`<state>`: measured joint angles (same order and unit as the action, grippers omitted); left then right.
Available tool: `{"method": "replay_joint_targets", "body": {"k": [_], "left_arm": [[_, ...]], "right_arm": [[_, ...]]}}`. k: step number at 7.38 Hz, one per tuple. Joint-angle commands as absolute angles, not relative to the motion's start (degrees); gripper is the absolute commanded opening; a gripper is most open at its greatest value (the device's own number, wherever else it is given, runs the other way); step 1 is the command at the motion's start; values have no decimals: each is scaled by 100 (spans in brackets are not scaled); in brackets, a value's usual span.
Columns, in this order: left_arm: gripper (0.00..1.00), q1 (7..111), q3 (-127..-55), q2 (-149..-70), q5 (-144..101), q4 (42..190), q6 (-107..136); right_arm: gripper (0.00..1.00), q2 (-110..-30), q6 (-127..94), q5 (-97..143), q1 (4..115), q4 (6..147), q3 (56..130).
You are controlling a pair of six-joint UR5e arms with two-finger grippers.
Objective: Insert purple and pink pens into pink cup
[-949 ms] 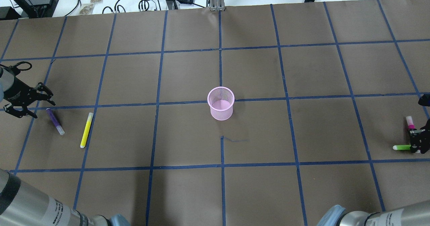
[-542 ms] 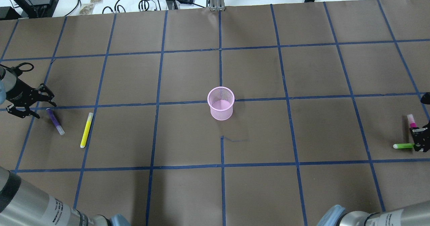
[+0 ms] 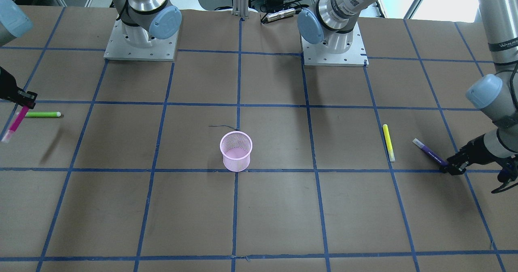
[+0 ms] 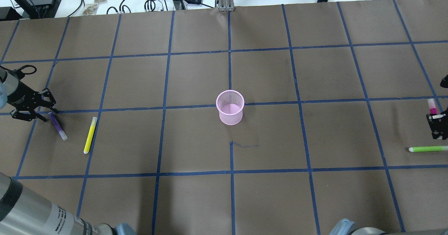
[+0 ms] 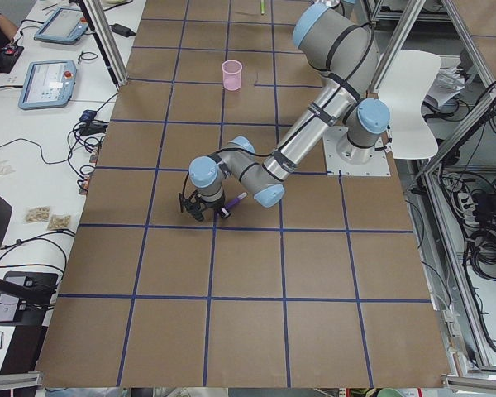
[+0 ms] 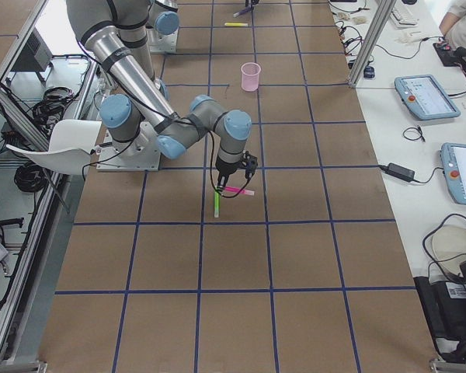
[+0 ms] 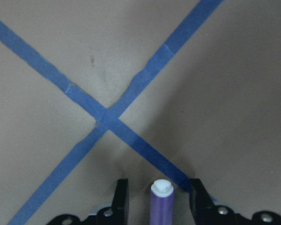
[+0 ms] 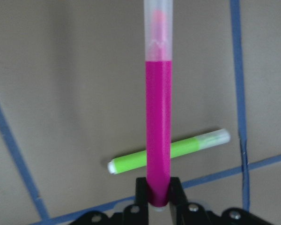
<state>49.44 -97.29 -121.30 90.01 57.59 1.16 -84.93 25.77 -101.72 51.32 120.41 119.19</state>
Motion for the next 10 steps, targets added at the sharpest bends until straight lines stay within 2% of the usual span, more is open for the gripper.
{"method": "replay_joint_targets", "body": {"k": [1, 2, 3, 6, 8, 10], "left_arm": [[48, 4957, -9729, -12129, 8991, 5774, 114], [18, 4957, -9738, -12129, 8965, 5801, 106], [0, 4957, -9747, -12129, 8965, 5809, 105], [0, 4974, -9695, -12007, 9043, 5924, 79], [0, 5280, -9633, -11648, 9079, 5959, 79], [0, 5605, -9275, -11121, 9166, 6745, 97]], "right_arm": [[16, -9208, 957, -9690, 6331, 10956, 11865], [19, -9307, -69, -9364, 6842, 10847, 11822], [20, -9299, -732, -9178, 7395, 10358, 11586], [19, -8940, -3944, -7625, 9301, 9501, 10488], [16, -8606, -5837, -6333, 10130, 9850, 10371], [16, -8360, -7375, -5295, 10502, 10786, 10345]]}}
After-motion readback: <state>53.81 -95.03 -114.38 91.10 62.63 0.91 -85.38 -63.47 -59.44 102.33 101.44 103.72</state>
